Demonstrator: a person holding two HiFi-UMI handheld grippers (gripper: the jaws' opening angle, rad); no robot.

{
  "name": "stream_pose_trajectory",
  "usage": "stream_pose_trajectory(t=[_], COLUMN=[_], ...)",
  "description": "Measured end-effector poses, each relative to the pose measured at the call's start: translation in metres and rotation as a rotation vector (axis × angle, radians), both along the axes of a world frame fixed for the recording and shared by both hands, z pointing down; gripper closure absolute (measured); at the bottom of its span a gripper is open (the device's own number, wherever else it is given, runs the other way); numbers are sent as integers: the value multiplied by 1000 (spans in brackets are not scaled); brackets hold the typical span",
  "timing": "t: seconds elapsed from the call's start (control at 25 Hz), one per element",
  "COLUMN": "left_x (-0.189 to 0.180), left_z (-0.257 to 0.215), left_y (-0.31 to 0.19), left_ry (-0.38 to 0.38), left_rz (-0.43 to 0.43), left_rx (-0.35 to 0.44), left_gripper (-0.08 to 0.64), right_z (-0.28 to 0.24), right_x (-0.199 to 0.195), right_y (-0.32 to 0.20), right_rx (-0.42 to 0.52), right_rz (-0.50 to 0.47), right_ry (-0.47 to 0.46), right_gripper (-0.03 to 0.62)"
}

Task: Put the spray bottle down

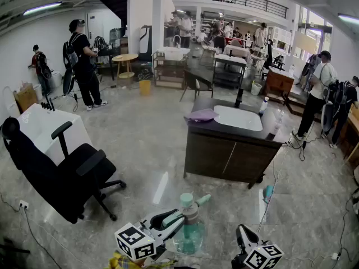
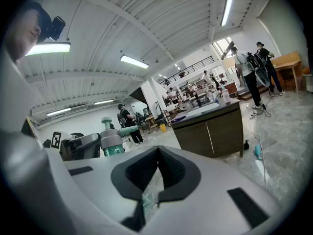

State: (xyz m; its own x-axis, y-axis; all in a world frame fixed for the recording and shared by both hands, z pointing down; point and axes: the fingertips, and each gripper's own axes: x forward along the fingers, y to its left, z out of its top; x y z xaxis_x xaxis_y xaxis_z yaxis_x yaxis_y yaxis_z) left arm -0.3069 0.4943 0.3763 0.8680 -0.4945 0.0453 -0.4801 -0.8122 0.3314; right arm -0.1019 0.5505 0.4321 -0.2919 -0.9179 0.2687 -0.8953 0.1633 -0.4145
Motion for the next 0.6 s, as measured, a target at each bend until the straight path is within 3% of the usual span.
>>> stream_pose_trajectory(t=[0.6], left_x=[20], left_z=[6], left_y=[-3], left_ry=[-11], left_rz=[-3], left_rx=[6], left_gripper=[440], right_z=[4], right_x=[17], right_y=[-9], right_rx=[-3], right_rz=[-3], right_ry=[-20], right_gripper=[586])
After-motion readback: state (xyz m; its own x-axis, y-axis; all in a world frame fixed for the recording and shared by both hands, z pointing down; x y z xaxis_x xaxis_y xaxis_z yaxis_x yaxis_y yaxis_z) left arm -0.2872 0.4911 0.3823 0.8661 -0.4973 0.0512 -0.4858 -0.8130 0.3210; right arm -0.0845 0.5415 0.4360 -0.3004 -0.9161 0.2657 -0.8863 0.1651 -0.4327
